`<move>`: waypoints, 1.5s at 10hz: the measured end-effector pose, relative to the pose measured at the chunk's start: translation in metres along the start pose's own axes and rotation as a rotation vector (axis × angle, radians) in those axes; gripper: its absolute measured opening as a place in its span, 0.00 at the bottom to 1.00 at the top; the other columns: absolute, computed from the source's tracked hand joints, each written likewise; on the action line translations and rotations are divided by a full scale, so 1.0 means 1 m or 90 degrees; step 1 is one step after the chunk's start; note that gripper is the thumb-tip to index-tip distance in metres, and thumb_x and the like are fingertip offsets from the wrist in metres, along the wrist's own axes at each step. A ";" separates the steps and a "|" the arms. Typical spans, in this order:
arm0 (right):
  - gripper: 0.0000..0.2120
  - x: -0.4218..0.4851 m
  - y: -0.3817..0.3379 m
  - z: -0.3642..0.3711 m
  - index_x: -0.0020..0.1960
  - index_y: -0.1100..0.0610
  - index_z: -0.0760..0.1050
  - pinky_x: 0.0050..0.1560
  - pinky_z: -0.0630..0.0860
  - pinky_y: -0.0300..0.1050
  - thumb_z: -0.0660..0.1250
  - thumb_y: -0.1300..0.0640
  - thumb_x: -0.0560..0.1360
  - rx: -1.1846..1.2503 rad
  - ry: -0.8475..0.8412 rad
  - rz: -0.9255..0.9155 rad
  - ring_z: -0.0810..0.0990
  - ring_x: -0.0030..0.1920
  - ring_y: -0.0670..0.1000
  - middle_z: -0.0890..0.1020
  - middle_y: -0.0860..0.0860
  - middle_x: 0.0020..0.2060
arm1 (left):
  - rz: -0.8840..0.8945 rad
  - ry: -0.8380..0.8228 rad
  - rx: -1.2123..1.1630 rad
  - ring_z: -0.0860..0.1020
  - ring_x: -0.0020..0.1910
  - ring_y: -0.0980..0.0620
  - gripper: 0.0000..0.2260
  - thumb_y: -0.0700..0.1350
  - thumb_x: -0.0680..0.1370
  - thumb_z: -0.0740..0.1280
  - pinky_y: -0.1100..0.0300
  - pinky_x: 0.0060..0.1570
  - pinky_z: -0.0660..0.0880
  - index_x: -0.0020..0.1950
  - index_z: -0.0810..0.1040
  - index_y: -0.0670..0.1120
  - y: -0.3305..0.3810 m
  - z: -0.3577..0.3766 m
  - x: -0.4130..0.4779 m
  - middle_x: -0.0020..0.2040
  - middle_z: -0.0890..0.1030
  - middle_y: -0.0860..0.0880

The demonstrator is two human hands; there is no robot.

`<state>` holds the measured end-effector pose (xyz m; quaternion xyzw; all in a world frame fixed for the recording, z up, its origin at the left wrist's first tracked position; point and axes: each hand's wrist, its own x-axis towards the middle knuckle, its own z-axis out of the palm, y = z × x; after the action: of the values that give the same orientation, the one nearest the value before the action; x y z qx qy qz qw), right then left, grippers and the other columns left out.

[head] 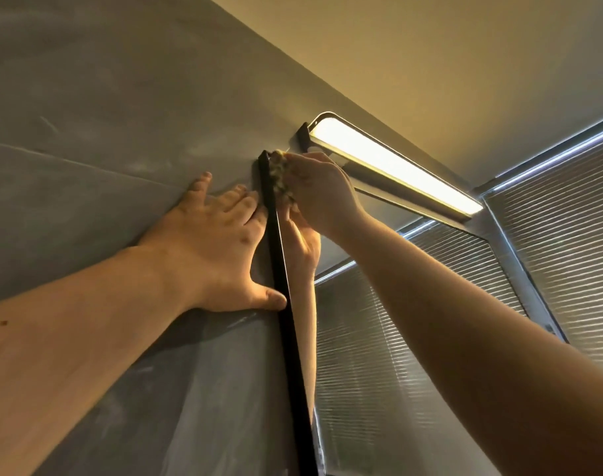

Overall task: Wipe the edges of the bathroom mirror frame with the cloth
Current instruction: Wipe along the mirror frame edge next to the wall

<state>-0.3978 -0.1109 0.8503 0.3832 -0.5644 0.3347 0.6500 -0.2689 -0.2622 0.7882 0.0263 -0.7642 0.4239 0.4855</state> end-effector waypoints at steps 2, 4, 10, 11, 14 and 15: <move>0.10 -0.003 0.041 -0.018 0.55 0.54 0.81 0.48 0.73 0.39 0.63 0.57 0.79 0.022 -0.017 0.034 0.78 0.45 0.46 0.82 0.47 0.45 | -0.009 -0.029 0.013 0.40 0.79 0.48 0.58 0.83 0.59 0.38 0.40 0.75 0.38 0.79 0.40 0.46 0.002 0.002 0.000 0.80 0.42 0.47; 0.12 -0.010 0.094 -0.035 0.54 0.52 0.81 0.52 0.80 0.53 0.60 0.53 0.77 -0.038 -0.009 0.132 0.81 0.48 0.51 0.83 0.48 0.45 | -0.012 -0.036 0.012 0.40 0.79 0.49 0.57 0.83 0.61 0.42 0.40 0.75 0.38 0.79 0.42 0.47 0.004 0.000 -0.001 0.80 0.42 0.47; 0.17 -0.211 0.052 -0.048 0.65 0.49 0.78 0.56 0.76 0.40 0.65 0.49 0.77 -0.008 0.006 -0.063 0.78 0.55 0.45 0.79 0.45 0.53 | -0.015 -0.018 0.009 0.45 0.79 0.48 0.59 0.81 0.57 0.38 0.41 0.75 0.42 0.80 0.46 0.46 0.005 -0.002 -0.003 0.80 0.47 0.47; 0.18 -0.181 0.056 -0.043 0.64 0.52 0.79 0.52 0.74 0.36 0.64 0.48 0.76 -0.004 0.043 -0.048 0.77 0.49 0.43 0.77 0.46 0.49 | -0.014 -0.010 0.003 0.45 0.79 0.48 0.58 0.82 0.59 0.40 0.41 0.76 0.41 0.80 0.46 0.47 0.004 0.000 -0.003 0.81 0.47 0.47; 0.10 -0.123 0.119 -0.040 0.57 0.58 0.81 0.62 0.75 0.45 0.64 0.60 0.79 -0.016 0.082 0.180 0.78 0.58 0.52 0.81 0.53 0.54 | -0.007 0.007 -0.007 0.46 0.79 0.48 0.57 0.83 0.59 0.41 0.41 0.76 0.42 0.80 0.48 0.47 0.003 0.002 -0.003 0.80 0.49 0.47; 0.13 -0.138 0.098 -0.035 0.61 0.57 0.80 0.63 0.71 0.35 0.64 0.62 0.78 0.024 0.107 0.164 0.77 0.61 0.48 0.81 0.49 0.57 | -0.008 0.014 -0.005 0.46 0.79 0.48 0.58 0.82 0.59 0.41 0.41 0.76 0.42 0.79 0.48 0.47 0.003 0.002 -0.002 0.80 0.50 0.47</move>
<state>-0.4857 -0.0337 0.7226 0.2904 -0.5463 0.4569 0.6391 -0.2706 -0.2622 0.7842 0.0245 -0.7602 0.4178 0.4970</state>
